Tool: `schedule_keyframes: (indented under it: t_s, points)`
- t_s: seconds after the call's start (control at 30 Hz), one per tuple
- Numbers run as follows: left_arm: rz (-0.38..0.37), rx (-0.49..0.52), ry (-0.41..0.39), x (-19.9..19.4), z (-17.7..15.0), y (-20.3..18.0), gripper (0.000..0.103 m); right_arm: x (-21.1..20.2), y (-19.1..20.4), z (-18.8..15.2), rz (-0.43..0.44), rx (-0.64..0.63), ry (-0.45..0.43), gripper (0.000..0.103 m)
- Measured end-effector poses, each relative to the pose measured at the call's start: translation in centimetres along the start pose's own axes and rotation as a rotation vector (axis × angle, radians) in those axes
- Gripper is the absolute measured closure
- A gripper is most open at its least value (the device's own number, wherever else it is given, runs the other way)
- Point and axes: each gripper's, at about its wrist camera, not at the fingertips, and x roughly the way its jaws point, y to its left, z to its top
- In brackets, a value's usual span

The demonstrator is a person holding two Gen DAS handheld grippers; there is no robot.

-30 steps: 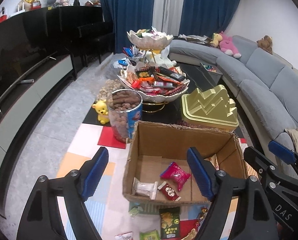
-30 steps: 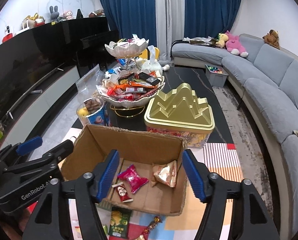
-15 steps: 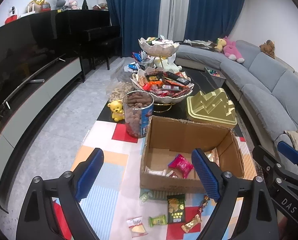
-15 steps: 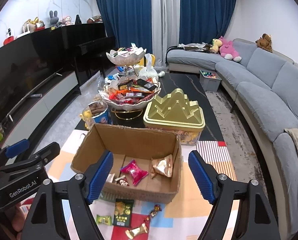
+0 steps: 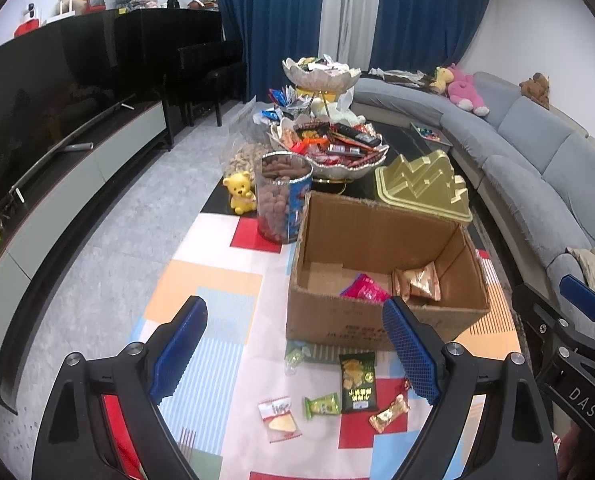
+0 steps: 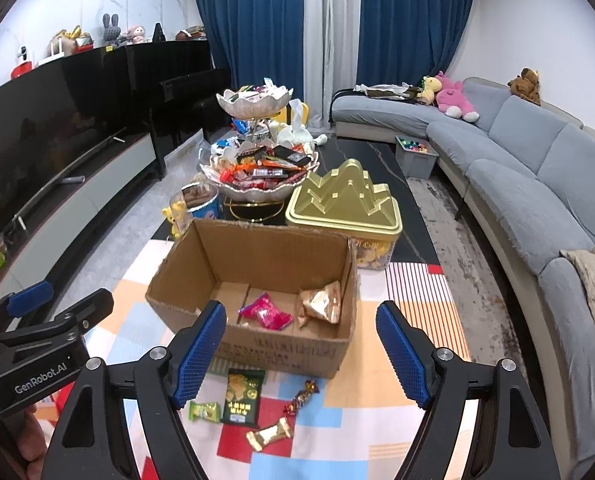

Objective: Organize snacks
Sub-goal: 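Withdraw both tools from the box back toward the remaining snacks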

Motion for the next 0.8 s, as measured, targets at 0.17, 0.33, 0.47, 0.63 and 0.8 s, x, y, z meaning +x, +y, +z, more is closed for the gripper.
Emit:
schedule_keyframes:
  t_s: [0.17, 0.33, 0.47, 0.63, 0.8]
  points:
    - [0.012, -0.003, 0.023, 0.3, -1.7, 0.5, 0.013, -0.1, 0.5, -1.4, -0.010, -0.016, 0.009, 0.025]
    - [0.026, -0.008, 0.051, 0.9, -3.7, 1.0, 0.013, 0.4, 0.9, -3.0, -0.014, -0.035, 0.034, 0.025]
    - [0.037, -0.009, 0.072, 1.4, -5.1, 1.3, 0.013, 0.9, 1.1, -4.2, -0.028, -0.052, 0.049, 0.025]
    - [0.052, -0.014, 0.083, 2.0, -6.8, 1.6, 0.013, 1.9, 1.1, -5.4, -0.031, -0.050, 0.067, 0.025]
    - [0.067, -0.020, 0.085, 2.7, -8.2, 1.9, 0.013, 2.7, 1.6, -7.2, -0.033, -0.061, 0.080, 0.025]
